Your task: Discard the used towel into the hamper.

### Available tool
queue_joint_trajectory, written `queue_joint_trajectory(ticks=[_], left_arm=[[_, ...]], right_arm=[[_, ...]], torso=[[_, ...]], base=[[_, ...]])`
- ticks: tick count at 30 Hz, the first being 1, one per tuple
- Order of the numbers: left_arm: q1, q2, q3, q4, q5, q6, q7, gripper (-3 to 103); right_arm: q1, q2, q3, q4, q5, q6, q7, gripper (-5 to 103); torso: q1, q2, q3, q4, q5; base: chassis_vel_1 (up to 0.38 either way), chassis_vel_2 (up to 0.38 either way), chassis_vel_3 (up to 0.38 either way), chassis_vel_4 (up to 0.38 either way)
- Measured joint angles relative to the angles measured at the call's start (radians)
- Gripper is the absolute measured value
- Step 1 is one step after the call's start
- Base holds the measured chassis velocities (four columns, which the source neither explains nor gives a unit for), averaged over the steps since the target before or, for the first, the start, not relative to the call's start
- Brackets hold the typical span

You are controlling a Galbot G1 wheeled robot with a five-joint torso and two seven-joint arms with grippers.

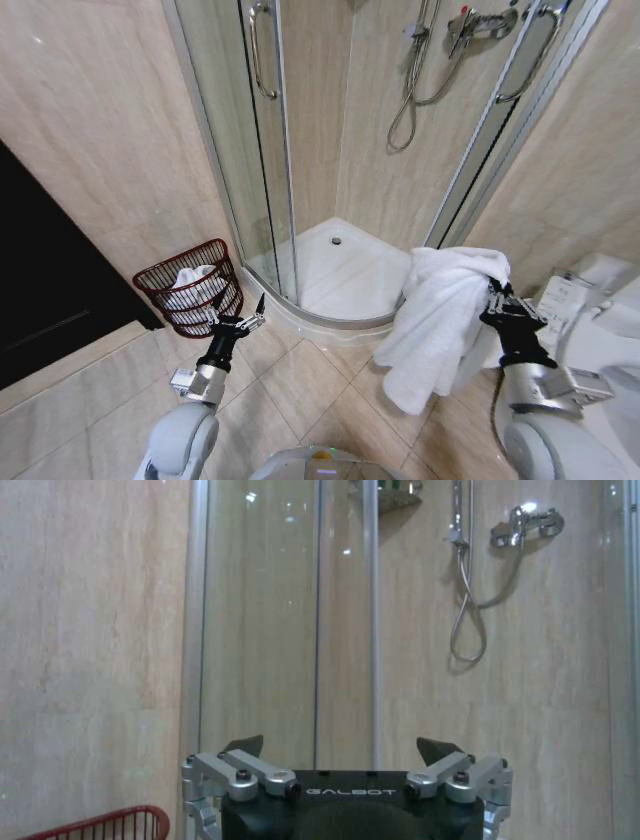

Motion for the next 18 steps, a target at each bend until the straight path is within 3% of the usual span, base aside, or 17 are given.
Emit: queue_joint_trajectory(ticks=[6, 18], left_arm=[[-0.009, -0.002, 0.009, -0.001, 0.005, 0.027, -0.015, 100], [-0.018, -0.001, 0.011, 0.013, 0.007, 0.027, -0.018, 100]], right_arm=[[-0.012, 0.018, -0.039, -0.002, -0.022, 0.017, 0.000, 3], [-0.022, 0.027, -0.056, -0.010, -0.042, 0.047, -0.012, 3]], torso=[[0.000, -0.001, -0.001, -0.0001, 0.0000], [-0.006, -0.016, -0.009, 0.0000, -0.0001]], base=[[0.000, 0.000, 0.000, 0.000], [0.027, 0.026, 0.023, 0.032]])
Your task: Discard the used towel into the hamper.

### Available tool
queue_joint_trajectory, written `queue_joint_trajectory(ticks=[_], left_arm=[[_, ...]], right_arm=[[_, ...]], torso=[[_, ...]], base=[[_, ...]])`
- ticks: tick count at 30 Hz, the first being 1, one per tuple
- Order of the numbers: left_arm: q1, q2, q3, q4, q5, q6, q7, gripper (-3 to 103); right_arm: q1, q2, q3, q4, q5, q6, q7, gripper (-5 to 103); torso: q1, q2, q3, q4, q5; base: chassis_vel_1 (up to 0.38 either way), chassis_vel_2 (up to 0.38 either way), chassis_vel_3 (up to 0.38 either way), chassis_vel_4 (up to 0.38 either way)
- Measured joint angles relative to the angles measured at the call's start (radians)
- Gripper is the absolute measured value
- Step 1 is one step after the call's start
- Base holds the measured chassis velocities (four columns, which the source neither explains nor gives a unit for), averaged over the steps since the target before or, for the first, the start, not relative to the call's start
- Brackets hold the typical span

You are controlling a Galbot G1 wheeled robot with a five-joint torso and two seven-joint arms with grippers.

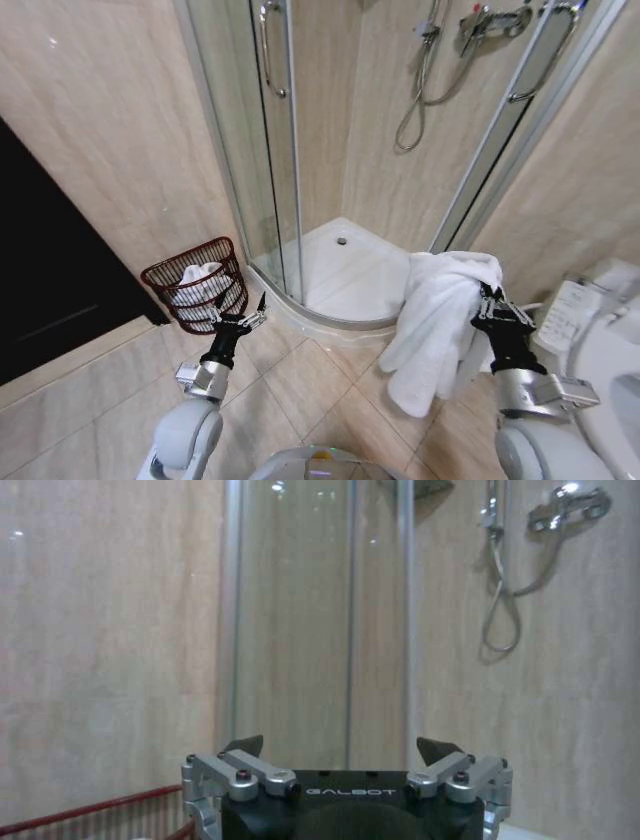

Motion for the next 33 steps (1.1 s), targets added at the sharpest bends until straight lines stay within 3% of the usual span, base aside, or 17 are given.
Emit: queue_joint_trajectory(ticks=[20, 27, 33], left_arm=[[0.004, 0.001, -0.001, 0.001, 0.003, -0.016, 0.001, 100], [-0.002, -0.003, 0.010, 0.026, 0.034, -0.064, -0.014, 100], [-0.004, -0.003, 0.021, 0.020, 0.034, -0.067, -0.019, 100]], right_arm=[[0.006, 0.009, -0.007, -0.023, -0.021, 0.026, -0.009, 3], [0.019, 0.004, -0.013, -0.023, -0.032, 0.025, -0.014, 3], [0.019, 0.006, -0.016, -0.027, -0.046, 0.029, -0.018, 3]], torso=[[-0.009, -0.027, -0.019, 0.0000, 0.0002], [-0.011, -0.035, -0.024, 0.0003, -0.0001], [-0.011, -0.035, -0.024, -0.0003, 0.0002]], base=[[0.096, 0.095, 0.093, 0.105], [0.075, 0.088, 0.085, 0.083], [0.000, 0.000, 0.000, 0.000]])
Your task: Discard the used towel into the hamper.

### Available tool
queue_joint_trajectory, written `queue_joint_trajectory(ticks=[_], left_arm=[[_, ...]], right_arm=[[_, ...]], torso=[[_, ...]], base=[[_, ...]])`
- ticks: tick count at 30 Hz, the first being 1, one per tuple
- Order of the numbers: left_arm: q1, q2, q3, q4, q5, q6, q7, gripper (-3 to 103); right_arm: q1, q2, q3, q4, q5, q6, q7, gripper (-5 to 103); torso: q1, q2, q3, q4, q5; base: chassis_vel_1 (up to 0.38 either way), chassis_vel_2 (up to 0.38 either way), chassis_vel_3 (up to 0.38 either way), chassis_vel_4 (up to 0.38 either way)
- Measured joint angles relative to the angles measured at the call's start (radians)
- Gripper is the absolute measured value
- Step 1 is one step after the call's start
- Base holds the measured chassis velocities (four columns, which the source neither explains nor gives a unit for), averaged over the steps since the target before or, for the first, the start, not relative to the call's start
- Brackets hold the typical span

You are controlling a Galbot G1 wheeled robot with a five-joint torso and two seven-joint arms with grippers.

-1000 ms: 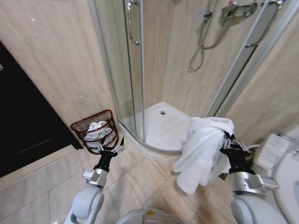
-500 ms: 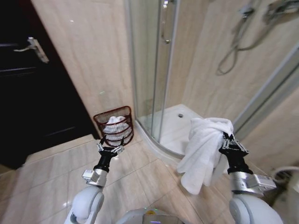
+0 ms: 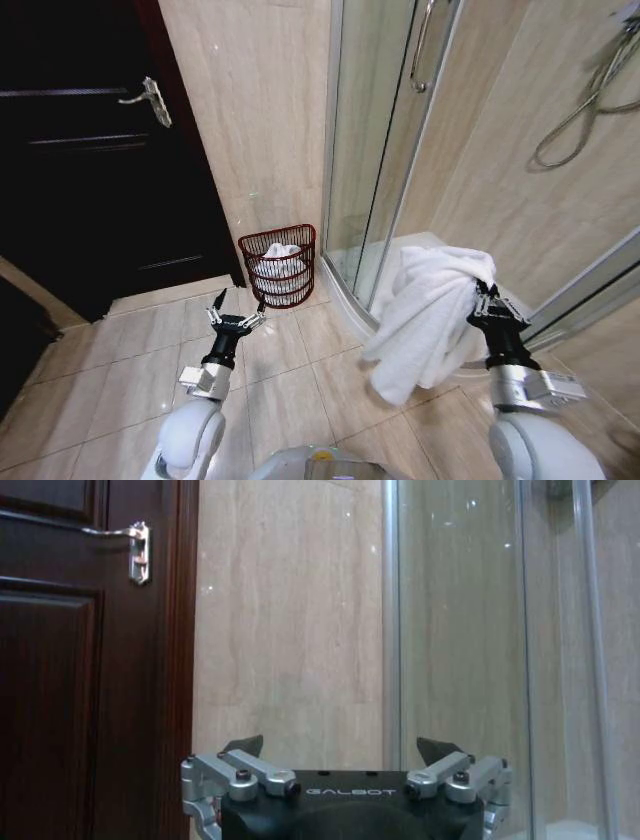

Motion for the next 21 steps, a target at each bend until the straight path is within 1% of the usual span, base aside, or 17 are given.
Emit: queue_joint_trajectory(ticks=[9, 11, 17, 19, 21], left_arm=[[0.006, -0.001, 0.010, -0.011, -0.001, 0.018, -0.001, 100], [0.007, 0.000, 0.010, -0.012, -0.001, 0.026, 0.001, 100], [0.002, 0.000, 0.016, -0.014, 0.000, 0.043, 0.008, 100], [0.001, -0.001, 0.021, -0.015, 0.002, 0.049, 0.010, 100], [-0.002, -0.001, 0.022, -0.015, 0.002, 0.052, 0.011, 100]], right_arm=[[-0.002, 0.003, -0.004, -0.011, -0.007, 0.014, -0.005, 3], [-0.001, 0.003, -0.004, -0.012, -0.007, 0.015, -0.005, 3], [0.004, 0.002, -0.005, -0.020, -0.006, 0.019, -0.007, 3], [0.004, 0.002, -0.006, -0.023, -0.006, 0.019, -0.011, 3], [0.006, 0.002, -0.007, -0.025, -0.007, 0.019, -0.013, 3]], torso=[[0.000, 0.001, 0.000, 0.0003, -0.0001], [0.000, 0.001, 0.001, 0.0003, -0.0006], [0.000, 0.001, 0.000, 0.0001, -0.0002], [0.000, -0.001, -0.001, 0.0006, -0.0002], [-0.001, -0.003, -0.002, 0.0007, -0.0002]], base=[[0.075, 0.064, -0.075, -0.061], [0.083, 0.102, -0.104, -0.072], [0.058, 0.070, -0.076, -0.059], [0.028, 0.022, 0.012, 0.003], [0.048, 0.050, 0.041, 0.022]])
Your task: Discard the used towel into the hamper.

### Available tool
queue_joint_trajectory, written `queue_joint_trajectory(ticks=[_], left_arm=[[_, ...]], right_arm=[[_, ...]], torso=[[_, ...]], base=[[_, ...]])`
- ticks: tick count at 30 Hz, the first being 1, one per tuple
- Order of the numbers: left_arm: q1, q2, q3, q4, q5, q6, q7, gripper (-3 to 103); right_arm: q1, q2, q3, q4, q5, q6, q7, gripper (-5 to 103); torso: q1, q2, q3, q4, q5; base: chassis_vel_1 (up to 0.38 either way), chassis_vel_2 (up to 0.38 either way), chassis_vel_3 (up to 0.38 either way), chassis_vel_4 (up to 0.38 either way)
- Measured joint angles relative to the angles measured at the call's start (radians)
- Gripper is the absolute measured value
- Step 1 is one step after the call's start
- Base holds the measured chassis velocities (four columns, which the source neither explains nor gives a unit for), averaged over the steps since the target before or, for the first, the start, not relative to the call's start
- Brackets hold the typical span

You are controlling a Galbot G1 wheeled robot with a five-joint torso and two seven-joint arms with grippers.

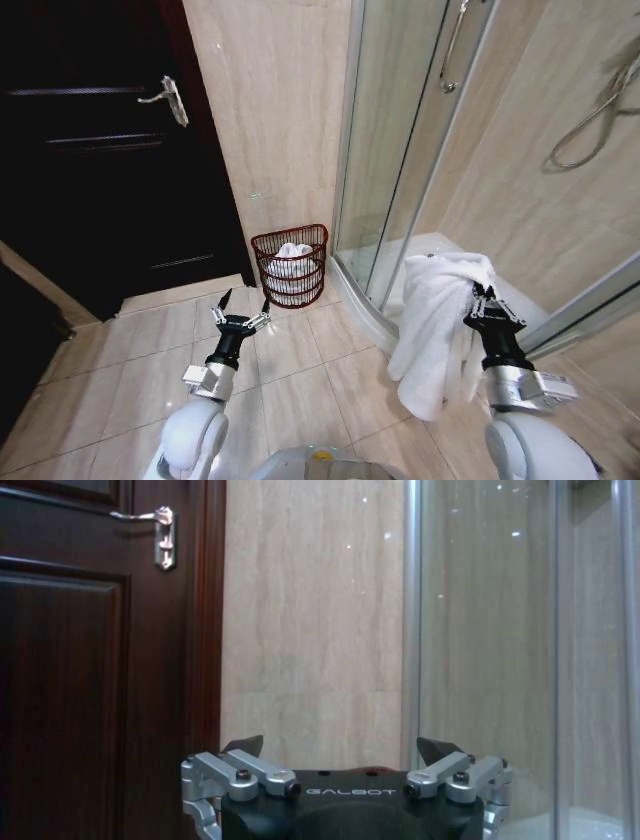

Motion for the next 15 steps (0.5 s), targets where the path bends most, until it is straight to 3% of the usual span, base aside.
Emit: queue_joint_trajectory(ticks=[15], left_arm=[[-0.020, 0.005, 0.005, 0.027, -0.017, 0.003, 0.002, 100]], right_arm=[[0.037, -0.001, -0.014, -0.024, -0.017, -0.009, -0.004, 3]], torso=[[-0.006, -0.018, -0.012, -0.0004, 0.0000]], base=[[0.067, 0.066, 0.075, 0.078]])
